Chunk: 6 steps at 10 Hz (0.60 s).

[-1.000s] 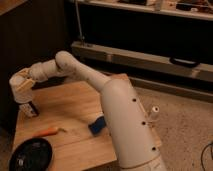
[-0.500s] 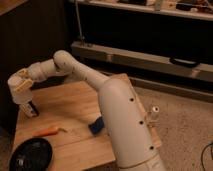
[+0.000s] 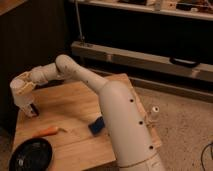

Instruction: Place the ceramic cup over the eraser

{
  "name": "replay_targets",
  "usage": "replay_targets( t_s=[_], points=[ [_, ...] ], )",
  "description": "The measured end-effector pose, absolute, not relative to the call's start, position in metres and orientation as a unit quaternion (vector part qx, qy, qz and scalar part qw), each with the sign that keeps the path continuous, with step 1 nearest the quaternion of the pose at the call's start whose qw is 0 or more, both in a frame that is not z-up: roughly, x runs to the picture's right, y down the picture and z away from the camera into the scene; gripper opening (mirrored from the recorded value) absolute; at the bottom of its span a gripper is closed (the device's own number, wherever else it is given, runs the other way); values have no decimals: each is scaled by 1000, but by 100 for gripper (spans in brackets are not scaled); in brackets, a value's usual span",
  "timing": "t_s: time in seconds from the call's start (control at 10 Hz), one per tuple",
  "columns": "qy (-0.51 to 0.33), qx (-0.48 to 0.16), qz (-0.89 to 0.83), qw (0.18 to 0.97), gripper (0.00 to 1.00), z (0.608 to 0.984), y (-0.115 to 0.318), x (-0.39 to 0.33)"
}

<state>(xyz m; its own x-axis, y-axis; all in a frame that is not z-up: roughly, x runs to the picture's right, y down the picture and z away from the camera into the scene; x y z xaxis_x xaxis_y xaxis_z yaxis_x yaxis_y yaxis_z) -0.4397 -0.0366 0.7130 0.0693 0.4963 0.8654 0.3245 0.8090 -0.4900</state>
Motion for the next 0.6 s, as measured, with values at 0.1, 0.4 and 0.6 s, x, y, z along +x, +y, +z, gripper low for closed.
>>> replay_targets(
  t_s=[0.1,0.4,0.6],
  points=[
    [-680,-301,66,665,14,716,-36,-439],
    [-677,-305,70,666,14,726,-31,-437],
    [-671,-312,73,669,14,733,-29,-435]
  ],
)
